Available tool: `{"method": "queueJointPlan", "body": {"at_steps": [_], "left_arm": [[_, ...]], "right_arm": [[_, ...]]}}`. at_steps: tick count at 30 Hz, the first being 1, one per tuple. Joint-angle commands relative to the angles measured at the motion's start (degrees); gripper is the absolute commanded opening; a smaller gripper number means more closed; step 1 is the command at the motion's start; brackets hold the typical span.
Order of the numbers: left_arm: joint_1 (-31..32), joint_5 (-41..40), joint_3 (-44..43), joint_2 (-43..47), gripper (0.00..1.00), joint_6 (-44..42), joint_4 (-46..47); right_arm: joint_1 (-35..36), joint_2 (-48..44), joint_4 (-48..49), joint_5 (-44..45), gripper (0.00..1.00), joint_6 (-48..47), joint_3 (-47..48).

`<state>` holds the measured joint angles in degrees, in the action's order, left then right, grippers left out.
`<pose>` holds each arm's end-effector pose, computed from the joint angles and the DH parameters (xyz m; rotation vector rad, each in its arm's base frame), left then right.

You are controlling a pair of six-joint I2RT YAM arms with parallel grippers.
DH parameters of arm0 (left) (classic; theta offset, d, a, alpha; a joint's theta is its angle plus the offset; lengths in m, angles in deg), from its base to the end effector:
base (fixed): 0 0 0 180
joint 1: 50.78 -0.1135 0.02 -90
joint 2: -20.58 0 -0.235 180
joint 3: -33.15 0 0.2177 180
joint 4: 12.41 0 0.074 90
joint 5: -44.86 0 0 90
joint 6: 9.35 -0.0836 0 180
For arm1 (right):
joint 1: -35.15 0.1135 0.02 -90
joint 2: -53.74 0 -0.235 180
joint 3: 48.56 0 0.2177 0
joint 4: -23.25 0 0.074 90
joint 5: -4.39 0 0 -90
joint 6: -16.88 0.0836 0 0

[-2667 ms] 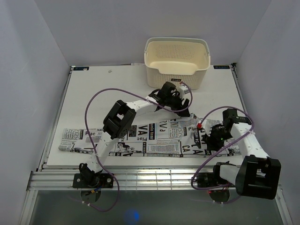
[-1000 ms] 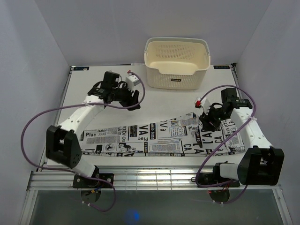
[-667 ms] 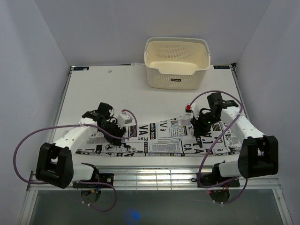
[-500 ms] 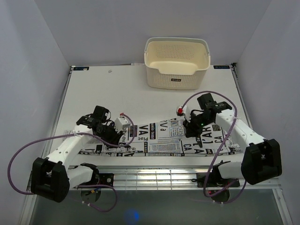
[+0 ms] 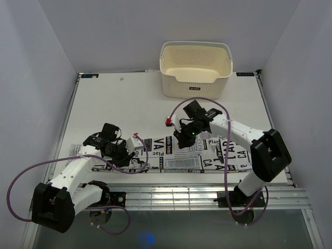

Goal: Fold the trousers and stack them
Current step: Fold the trousers

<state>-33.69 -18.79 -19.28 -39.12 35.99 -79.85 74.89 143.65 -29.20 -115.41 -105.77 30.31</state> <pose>0.1388 -0.0815 0.1452 1.4732 2.2970 -0.5328 0.2031 0.2229 0.1757 -1.6806 2.0185 0.7344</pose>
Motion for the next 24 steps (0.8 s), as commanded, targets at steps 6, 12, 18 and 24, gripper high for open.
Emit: {"method": "queueJointPlan", "body": {"at_steps": [6,12,18,24], "left_arm": [[1.3,2.0,-0.5,-0.6,0.39,-3.9,3.9],[3.7,3.2,0.2,-1.6,0.41,-4.8,3.2],[4.6,2.4,2.2,-2.0,0.41,-5.5,2.9],[4.9,1.0,3.8,-2.3,0.41,-7.3,4.0]], "right_arm": [[-0.1,13.2,5.2,0.2,0.18,7.1,17.2],[-0.1,17.9,3.3,-1.2,0.2,7.4,19.4],[2.3,12.6,1.6,-10.8,0.24,4.6,15.9],[8.5,10.7,2.0,-11.7,0.27,3.8,11.1]]}}
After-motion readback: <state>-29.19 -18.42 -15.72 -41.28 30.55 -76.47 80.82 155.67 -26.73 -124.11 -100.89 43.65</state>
